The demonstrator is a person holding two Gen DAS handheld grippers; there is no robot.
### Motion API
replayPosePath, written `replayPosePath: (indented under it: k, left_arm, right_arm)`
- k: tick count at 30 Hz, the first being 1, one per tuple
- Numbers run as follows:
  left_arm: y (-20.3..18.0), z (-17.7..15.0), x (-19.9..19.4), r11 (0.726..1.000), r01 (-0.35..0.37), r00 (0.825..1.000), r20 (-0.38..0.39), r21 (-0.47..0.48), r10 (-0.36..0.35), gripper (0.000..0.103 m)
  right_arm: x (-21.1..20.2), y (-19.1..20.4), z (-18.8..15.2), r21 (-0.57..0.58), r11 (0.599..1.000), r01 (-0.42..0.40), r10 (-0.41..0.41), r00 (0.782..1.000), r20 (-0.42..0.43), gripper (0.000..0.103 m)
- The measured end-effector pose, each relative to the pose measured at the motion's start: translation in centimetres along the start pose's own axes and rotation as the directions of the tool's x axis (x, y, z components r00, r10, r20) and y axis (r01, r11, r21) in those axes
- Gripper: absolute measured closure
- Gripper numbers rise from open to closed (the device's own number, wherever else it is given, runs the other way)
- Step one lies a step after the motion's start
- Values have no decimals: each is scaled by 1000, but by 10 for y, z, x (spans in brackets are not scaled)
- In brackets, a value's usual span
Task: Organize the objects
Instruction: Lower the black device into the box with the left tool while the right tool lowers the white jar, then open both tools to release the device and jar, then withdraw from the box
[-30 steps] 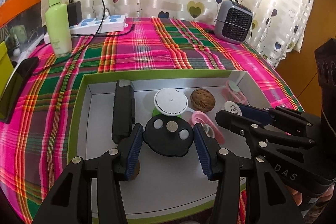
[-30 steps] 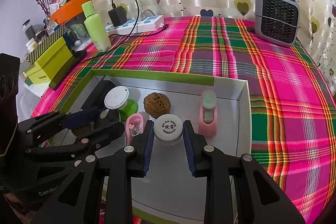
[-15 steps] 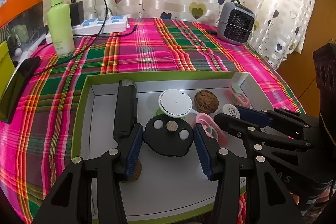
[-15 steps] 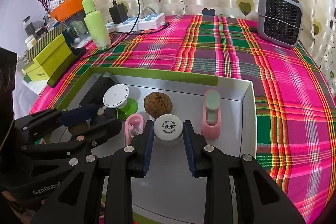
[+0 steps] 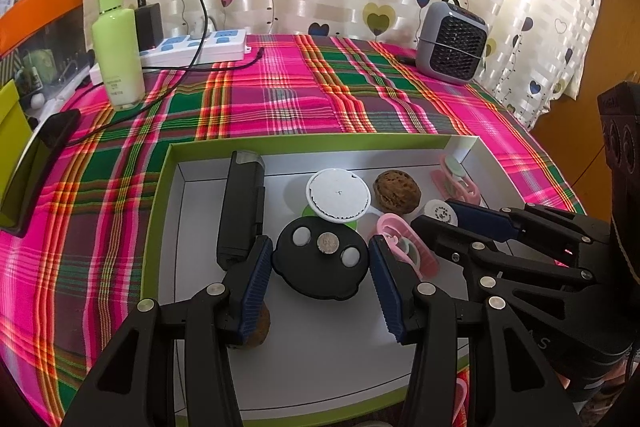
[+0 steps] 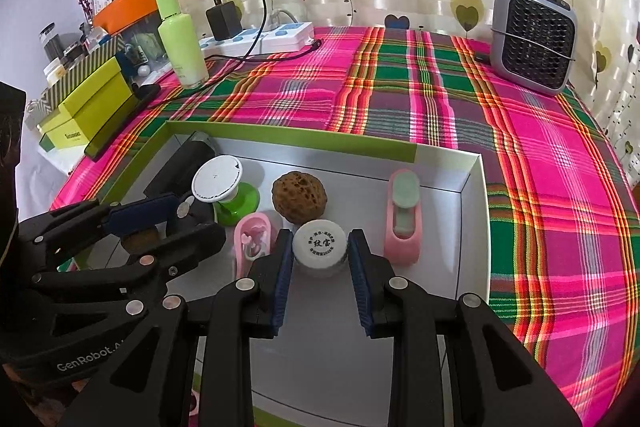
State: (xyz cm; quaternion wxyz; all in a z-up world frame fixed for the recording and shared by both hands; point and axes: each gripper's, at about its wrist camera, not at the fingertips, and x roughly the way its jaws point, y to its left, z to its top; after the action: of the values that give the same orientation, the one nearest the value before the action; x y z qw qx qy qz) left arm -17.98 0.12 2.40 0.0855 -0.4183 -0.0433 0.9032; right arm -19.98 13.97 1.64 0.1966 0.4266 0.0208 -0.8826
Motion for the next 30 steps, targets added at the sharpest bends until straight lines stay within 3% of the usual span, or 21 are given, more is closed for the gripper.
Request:
replayPosePath:
  k: [12,30]
  left_arm:
    - [4,-2,-5,1000,-8,1000,2,-2,8,54]
    - [1,-6,-19,1000,-3,1000,17,-1,3,51]
  right_arm:
    - [-4,1,-1,11,1000,4,-4,1000,13,68]
    - [-13,3,-5,24,1000,11,-11,1000,25,67]
